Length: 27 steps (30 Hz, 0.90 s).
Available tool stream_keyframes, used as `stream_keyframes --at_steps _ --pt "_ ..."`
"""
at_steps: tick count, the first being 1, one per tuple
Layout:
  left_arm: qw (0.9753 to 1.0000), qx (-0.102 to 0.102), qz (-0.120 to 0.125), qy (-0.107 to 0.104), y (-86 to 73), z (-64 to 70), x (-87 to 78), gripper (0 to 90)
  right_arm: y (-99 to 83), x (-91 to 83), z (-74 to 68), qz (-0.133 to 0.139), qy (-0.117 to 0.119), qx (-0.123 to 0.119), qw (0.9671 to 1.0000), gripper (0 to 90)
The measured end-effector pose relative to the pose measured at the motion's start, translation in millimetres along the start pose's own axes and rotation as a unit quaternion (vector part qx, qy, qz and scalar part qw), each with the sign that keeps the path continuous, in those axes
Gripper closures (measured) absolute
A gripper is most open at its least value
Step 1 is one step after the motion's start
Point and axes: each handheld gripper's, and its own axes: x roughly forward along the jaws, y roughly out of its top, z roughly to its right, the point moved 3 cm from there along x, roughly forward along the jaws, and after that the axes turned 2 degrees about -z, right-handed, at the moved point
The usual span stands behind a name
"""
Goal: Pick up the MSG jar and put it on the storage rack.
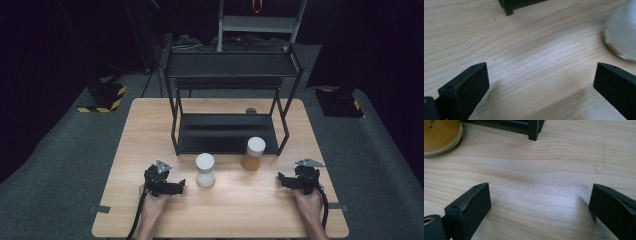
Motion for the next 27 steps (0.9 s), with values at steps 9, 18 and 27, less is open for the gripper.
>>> stream_keyframes --at_steps 9,18,27 --pt "0.9988 0.024 0.006 -0.043 -3.7 4.3 -10.2 0.2 0.1 0.1 -0.1 0.000 0.000 0.001 1.0000 3.0" --pt "0.9967 0.045 0.017 -0.065 -6.3 15.6 -11.6 1.0 0.1 0.2 -0.2 0.000 0.000 0.001 1.0000 3.0" --pt "0.9952 0.056 0.013 -0.079 -2.2 27.0 -4.4 1.3 0.1 0.2 -0.3 0.000 0.000 0.001 1.0000 2.9"
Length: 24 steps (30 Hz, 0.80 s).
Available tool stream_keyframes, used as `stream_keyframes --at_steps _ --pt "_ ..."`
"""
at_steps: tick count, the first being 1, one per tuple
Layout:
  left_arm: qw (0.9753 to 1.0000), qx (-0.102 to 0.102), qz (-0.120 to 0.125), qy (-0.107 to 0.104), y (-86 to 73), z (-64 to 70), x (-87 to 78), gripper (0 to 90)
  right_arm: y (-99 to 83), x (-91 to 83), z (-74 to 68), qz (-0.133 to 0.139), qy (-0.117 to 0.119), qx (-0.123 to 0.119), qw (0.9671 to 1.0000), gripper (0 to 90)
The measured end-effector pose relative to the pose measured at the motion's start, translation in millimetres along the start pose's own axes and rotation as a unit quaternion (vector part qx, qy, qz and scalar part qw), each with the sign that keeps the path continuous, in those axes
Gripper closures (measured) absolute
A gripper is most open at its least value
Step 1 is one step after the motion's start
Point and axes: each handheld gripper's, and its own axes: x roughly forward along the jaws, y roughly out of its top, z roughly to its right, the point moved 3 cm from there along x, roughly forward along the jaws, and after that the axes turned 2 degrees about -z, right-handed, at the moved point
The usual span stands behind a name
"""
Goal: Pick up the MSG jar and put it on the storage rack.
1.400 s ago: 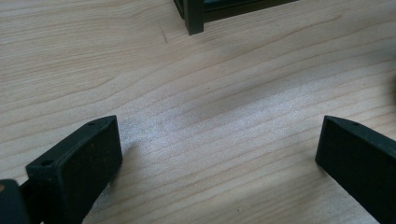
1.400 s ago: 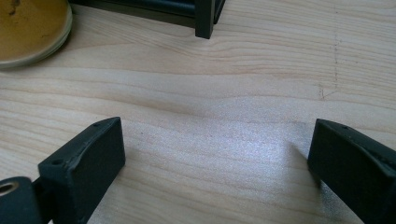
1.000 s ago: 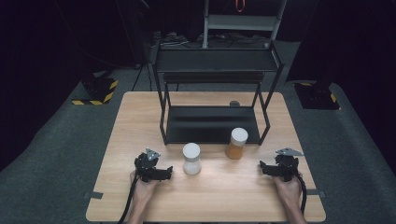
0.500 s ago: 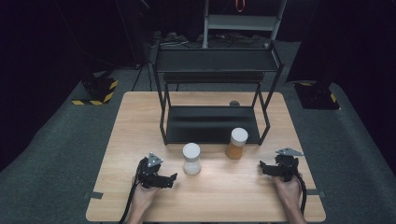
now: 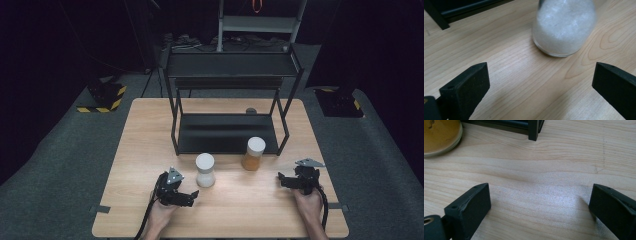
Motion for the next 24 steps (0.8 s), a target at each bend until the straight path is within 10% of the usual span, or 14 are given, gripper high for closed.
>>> stream_keyframes --at_steps 24 --pt "0.9992 0.005 0.040 0.001 21.7 21.6 16.6 5.0 0.0 0.0 -0.5 0.000 -0.001 0.000 1.0000 2.9"
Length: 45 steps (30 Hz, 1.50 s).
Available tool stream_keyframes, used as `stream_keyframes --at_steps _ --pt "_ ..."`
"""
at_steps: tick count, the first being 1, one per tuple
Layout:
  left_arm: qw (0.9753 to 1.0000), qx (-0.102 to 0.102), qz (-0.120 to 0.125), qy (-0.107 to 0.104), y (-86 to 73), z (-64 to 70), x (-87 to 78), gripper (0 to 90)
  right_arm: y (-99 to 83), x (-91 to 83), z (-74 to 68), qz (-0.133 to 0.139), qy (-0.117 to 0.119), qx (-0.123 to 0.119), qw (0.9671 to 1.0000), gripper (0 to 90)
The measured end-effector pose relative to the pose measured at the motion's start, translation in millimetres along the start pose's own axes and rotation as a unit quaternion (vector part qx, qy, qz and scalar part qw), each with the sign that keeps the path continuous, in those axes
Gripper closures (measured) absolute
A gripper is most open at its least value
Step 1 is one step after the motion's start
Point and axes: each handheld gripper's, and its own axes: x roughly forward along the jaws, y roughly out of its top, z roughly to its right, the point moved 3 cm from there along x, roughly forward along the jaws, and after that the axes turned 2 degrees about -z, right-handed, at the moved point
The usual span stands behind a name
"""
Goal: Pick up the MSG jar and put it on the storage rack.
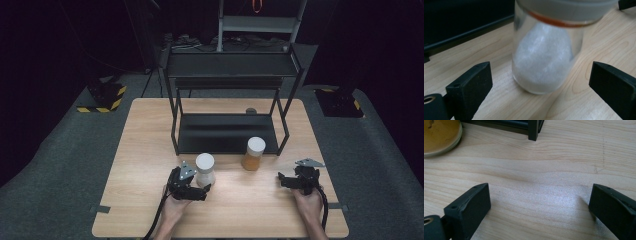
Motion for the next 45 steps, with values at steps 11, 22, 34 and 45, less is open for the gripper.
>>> stream_keyframes --at_steps 11,22,34,45 --pt "0.9999 -0.001 0.011 0.006 12.0 6.7 7.3 9.7 0.0 0.0 0.0 0.000 0.000 0.000 1.0000 2.9" --pt "0.9995 -0.007 0.028 0.012 16.4 10.7 12.0 19.5 0.0 0.0 0.0 0.000 0.000 0.000 1.0000 3.0" --pt "0.9991 -0.006 0.037 0.021 17.0 13.9 13.0 29.8 0.0 0.0 0.0 0.000 0.000 0.000 1.0000 3.0" --pt "0.9987 -0.005 0.042 0.026 15.4 16.7 13.0 31.2 0.0 0.0 -0.1 0.000 0.000 0.000 1.0000 3.0"
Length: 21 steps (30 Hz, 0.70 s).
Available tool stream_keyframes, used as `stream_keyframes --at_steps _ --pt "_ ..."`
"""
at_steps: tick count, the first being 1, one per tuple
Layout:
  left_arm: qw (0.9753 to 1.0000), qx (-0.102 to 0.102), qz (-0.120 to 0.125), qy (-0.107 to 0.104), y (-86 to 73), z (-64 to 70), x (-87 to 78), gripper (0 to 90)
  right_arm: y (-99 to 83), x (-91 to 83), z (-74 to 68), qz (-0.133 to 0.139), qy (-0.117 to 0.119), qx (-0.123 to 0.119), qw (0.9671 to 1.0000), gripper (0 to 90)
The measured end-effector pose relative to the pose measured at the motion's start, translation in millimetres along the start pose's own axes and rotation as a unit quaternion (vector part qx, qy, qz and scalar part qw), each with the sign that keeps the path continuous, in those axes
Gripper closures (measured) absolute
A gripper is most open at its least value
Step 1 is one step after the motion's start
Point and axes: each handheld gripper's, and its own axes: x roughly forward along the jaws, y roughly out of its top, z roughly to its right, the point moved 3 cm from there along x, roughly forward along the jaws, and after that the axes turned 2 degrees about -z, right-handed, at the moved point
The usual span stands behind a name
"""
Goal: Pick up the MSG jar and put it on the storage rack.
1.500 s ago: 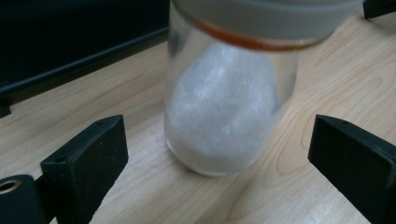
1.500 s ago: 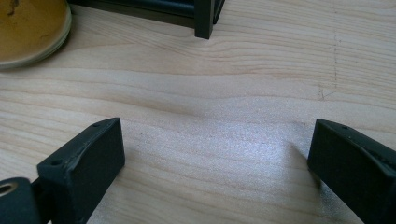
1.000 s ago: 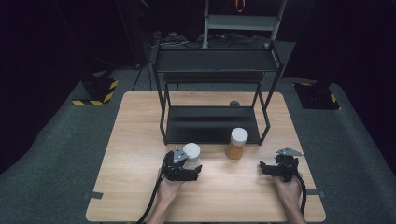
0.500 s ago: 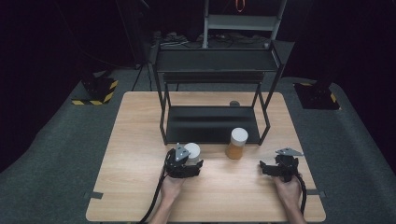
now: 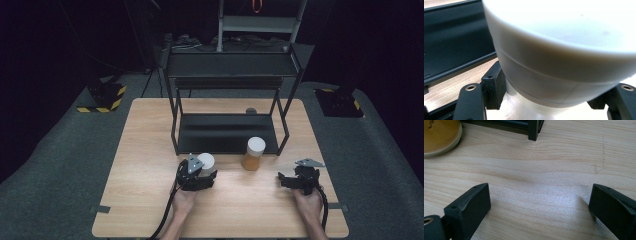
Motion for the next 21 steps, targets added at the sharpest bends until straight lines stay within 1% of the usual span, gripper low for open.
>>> stream_keyframes --at_steps 9,13,16,21 --pt "1.0000 0.000 -0.002 0.004 0.5 1.7 -1.4 31.6 0.0 0.0 0.1 0.000 0.000 0.000 1.0000 3.0" --pt "1.0000 -0.003 -0.004 -0.001 2.6 0.1 -2.3 31.6 0.0 0.0 0.0 0.000 0.000 0.000 1.0000 3.0" --pt "1.0000 0.001 -0.007 -0.002 7.5 0.0 -4.6 31.7 0.0 0.0 0.1 0.000 0.000 0.000 1.0000 3.0" --pt "0.9999 0.002 -0.011 -0.012 18.5 -2.5 -8.6 31.7 0.0 0.0 0.0 0.000 0.000 0.000 1.0000 3.0"
